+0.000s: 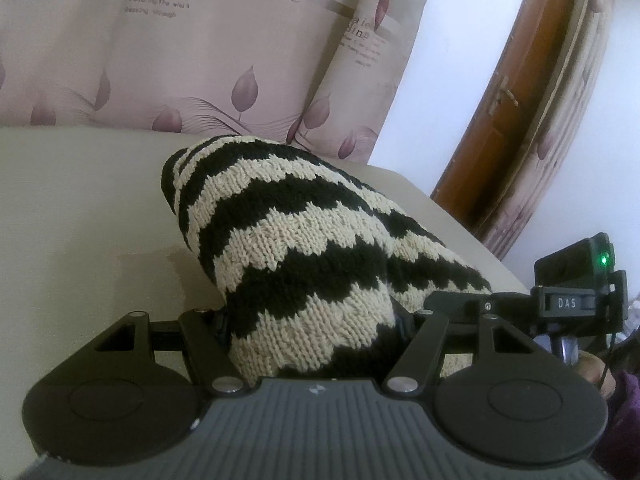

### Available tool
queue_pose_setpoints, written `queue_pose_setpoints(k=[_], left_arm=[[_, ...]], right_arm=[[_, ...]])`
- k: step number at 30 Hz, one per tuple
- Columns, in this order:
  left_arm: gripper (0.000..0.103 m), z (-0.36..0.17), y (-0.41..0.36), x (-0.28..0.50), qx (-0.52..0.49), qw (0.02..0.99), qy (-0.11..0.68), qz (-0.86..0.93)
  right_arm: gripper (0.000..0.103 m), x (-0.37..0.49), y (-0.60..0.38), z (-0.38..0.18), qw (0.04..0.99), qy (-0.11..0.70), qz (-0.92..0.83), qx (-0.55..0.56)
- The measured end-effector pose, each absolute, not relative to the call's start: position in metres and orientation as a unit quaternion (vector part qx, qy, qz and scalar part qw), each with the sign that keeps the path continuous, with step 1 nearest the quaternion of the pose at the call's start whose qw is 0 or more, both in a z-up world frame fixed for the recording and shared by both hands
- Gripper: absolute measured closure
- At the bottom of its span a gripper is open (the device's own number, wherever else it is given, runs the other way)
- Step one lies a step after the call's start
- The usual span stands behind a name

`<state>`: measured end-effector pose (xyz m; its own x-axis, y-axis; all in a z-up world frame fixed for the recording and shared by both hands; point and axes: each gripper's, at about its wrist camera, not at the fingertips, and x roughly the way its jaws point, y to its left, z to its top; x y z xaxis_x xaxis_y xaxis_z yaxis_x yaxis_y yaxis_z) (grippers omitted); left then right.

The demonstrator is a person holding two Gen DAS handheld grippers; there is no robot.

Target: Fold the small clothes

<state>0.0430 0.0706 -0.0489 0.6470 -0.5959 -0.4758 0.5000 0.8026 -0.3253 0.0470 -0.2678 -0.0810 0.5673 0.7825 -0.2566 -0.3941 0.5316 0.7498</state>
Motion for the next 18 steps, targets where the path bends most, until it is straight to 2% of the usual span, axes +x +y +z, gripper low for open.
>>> queue_pose_setpoints(k=[18], left_arm=[[0.035, -0.068, 0.072, 0.023, -0.061, 0.912, 0.302, -0.271]], right_arm=[[0.048, 0.041, -0.257, -0.101, 0.824, 0.317, 0.356, 0.307]])
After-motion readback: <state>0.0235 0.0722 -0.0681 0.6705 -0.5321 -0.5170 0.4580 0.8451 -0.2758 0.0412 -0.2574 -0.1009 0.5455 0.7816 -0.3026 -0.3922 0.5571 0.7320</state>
